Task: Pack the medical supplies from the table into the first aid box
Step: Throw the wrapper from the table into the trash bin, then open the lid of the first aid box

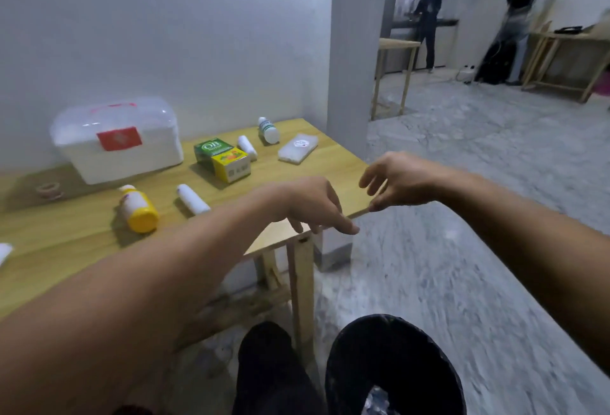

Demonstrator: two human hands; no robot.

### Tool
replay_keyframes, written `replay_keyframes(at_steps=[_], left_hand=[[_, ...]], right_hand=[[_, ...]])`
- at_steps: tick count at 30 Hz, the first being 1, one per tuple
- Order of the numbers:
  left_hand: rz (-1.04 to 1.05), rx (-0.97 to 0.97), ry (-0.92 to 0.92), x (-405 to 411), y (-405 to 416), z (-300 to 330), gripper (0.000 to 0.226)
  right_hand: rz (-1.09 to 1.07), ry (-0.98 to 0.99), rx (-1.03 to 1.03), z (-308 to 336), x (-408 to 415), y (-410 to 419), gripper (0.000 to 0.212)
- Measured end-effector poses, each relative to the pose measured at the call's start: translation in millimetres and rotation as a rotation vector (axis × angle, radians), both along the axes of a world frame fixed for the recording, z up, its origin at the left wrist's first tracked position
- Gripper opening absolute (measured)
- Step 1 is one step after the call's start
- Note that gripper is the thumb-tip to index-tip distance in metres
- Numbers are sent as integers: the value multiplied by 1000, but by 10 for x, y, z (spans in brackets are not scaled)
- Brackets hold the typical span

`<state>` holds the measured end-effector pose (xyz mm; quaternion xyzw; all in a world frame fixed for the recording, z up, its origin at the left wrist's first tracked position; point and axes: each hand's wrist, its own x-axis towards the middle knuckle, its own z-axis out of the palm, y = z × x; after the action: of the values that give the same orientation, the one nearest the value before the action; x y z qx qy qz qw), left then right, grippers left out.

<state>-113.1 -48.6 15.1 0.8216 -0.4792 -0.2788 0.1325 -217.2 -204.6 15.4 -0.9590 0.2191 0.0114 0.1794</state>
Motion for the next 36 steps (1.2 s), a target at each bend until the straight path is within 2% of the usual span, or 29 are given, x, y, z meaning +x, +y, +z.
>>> replay_keyframes(at_steps=[6, 11, 17, 20, 25, 29, 32, 36], left_hand=[[167, -39, -173, 637, 554, 387, 51], [306, -59, -321, 1240, 1095, 548, 42], [523, -173, -505, 1935, 1689, 529, 47], [605, -213, -582, 2270, 1904, 491, 48], [689, -261, -622, 2759, 2086, 360, 58], [669, -278, -651, 2981, 2110, 249, 60], [681, -299, -639, 3122, 2093, 201, 59], [714, -317, -593, 3280, 2065, 139, 65]], right_hand=[[110, -80, -55, 365, 665, 458, 41], [207, -189, -79, 482, 1321, 820, 36], [348, -331, -135, 453, 2210, 1264, 27], [429, -395, -191, 380, 2645, 1452, 30], [516, -479, -354, 162, 3260, 1659, 37], [635, -623, -545, -75, 3512, 1660, 46], [668, -625, -629, -154, 3655, 1601, 58], [703, -593, -671, -201, 3754, 1552, 58]])
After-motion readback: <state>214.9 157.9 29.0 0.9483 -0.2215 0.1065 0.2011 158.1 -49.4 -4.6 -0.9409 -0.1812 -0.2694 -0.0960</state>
